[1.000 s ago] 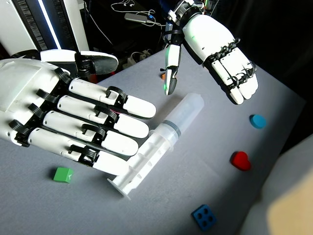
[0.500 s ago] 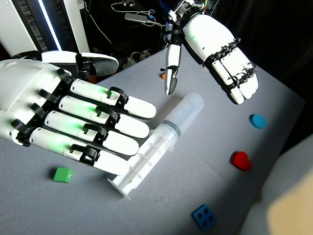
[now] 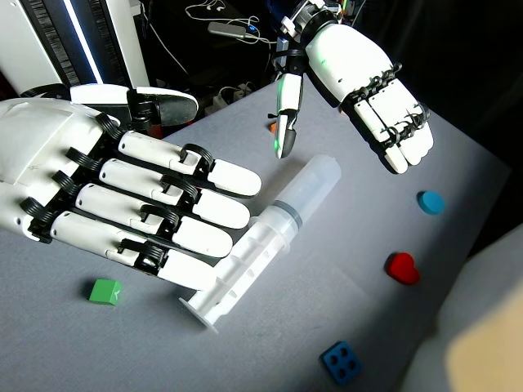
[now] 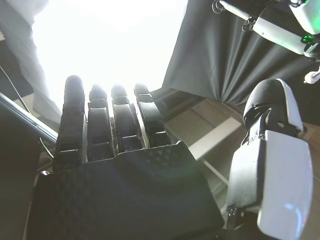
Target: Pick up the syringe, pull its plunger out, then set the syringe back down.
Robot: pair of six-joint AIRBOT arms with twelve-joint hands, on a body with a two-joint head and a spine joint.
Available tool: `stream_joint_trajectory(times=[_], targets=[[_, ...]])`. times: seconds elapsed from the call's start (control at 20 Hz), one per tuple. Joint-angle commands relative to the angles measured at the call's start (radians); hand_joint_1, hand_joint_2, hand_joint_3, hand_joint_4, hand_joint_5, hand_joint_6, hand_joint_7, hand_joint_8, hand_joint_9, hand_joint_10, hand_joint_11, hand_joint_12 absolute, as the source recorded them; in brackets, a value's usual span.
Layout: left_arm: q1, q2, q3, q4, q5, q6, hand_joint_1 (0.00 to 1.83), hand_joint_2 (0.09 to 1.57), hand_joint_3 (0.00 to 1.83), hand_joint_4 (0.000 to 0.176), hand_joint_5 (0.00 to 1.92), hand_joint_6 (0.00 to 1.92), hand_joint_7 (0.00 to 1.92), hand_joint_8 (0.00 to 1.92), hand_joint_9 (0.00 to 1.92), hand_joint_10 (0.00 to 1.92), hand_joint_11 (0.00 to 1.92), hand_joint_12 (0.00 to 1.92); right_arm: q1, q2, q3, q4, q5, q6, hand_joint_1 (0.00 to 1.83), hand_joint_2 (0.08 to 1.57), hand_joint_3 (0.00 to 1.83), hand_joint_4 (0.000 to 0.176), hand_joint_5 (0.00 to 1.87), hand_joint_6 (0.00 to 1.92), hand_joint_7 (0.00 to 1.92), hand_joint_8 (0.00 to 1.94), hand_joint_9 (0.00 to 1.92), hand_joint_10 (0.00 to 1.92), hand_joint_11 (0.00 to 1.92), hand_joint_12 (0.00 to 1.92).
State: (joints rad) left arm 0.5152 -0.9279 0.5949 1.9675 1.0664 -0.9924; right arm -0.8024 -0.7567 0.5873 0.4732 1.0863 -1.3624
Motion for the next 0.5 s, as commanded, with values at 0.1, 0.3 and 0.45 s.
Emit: stream_joint_trajectory(times=[0.1,0.3,0.45], targets=[[-0.003,0.007,-0.006,0.093,0.072,0.0,0.33,0.92,0.0,0.0,0.0,0.0,0.03,0.0,0.03,0.0,0.0,0.3,0.007,0.0,-0.002,-0.044,0.117,0.003,0.07,0.9,0.0,0.0,0.0,0.0,0.0,0.0,0.01,0.0,0.0,0.39],[0.005,0.007,-0.008,0.093,0.074,0.0,0.31,0.92,0.0,0.0,0.0,0.0,0.04,0.0,0.04,0.0,0.0,0.32,0.007,0.0,-0.002,-0.044,0.117,0.003,0.07,0.9,0.0,0.0,0.0,0.0,0.0,0.0,0.0,0.0,0.0,0.36],[0.003,0.007,-0.005,0.093,0.075,0.0,0.31,0.92,0.0,0.0,0.0,0.0,0.04,0.0,0.04,0.0,0.0,0.34,0.007,0.0,-0.002,-0.044,0.118,0.003,0.07,0.9,0.0,0.0,0.04,0.01,0.05,0.01,0.06,0.01,0.0,0.48]])
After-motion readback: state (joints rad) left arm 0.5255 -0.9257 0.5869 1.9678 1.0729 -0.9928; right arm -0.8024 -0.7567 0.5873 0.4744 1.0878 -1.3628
